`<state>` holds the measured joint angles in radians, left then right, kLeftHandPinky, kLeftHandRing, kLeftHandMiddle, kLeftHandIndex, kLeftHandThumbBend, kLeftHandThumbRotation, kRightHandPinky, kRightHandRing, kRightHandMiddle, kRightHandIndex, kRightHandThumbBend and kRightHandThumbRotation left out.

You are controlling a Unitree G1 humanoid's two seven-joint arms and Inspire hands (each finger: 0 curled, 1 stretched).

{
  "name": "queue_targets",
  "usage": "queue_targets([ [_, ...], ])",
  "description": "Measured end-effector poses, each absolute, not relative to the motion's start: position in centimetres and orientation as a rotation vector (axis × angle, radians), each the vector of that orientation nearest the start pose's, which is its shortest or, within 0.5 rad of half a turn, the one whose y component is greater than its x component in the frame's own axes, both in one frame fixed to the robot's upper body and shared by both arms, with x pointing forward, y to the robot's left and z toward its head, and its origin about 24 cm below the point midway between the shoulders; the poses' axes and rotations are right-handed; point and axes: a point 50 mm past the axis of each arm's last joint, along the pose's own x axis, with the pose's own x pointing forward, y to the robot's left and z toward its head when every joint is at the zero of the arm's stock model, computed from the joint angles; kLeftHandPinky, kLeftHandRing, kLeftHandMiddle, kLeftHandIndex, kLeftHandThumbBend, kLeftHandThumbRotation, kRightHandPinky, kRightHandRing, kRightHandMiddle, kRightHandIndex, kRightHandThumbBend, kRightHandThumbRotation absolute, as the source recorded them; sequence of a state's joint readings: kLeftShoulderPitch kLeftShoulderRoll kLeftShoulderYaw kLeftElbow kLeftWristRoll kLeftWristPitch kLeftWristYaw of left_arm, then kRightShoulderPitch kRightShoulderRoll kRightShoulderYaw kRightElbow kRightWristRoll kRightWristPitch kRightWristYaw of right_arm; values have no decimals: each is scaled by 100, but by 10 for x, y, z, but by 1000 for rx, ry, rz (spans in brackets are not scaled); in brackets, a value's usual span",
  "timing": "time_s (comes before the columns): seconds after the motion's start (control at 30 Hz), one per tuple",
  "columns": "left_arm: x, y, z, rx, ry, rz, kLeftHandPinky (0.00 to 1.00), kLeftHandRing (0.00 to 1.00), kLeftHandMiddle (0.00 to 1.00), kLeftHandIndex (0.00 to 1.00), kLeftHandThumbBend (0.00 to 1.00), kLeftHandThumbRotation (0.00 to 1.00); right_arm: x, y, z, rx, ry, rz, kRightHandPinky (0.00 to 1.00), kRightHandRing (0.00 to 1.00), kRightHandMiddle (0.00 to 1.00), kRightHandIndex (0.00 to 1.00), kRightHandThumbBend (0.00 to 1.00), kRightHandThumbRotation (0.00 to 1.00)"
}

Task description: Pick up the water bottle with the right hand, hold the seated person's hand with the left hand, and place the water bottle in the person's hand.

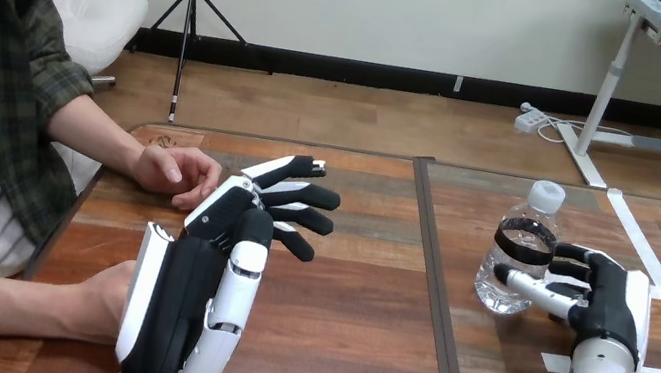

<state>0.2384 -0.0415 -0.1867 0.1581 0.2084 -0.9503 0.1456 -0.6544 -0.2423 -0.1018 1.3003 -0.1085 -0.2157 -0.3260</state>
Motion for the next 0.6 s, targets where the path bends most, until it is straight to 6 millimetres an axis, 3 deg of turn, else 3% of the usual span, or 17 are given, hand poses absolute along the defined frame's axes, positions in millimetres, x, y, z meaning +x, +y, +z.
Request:
queue_targets([
  [0.6, 177, 106, 45, 19, -581, -73, 46, 58, 64, 72, 19, 99, 327, -216, -16, -235, 367, -378, 77, 79, 81, 81, 76, 0],
])
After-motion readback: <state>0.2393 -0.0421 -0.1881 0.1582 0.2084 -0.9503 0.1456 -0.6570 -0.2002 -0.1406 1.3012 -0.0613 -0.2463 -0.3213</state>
